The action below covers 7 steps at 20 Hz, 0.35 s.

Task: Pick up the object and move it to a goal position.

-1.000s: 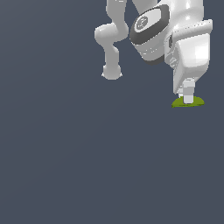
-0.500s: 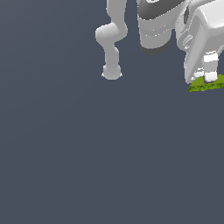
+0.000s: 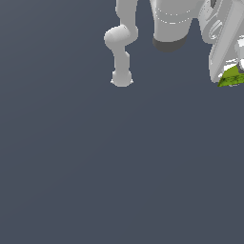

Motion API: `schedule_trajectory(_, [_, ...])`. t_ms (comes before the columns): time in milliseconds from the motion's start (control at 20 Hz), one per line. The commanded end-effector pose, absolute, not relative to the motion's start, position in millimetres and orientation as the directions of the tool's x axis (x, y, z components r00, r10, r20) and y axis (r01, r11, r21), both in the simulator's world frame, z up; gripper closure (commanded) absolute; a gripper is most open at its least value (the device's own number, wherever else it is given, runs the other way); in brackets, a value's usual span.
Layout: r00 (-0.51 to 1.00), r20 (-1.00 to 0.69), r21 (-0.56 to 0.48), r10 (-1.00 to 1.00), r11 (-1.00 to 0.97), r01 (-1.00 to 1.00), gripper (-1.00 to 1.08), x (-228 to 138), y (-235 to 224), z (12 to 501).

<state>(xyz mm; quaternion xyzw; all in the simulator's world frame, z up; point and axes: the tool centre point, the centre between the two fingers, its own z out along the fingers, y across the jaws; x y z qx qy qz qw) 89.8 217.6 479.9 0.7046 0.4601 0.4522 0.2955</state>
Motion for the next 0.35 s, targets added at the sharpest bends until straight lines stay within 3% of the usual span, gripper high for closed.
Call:
schedule_trajectory(0, [0.164,0.366,0.837,0.916,-0.402,0.372,1.08,88.5,219.5,484.6])
schedule_trajectory(300, [0.161,0.367,0.841,0.916,-0.401,0.364,1.08,87.2,221.5,488.3])
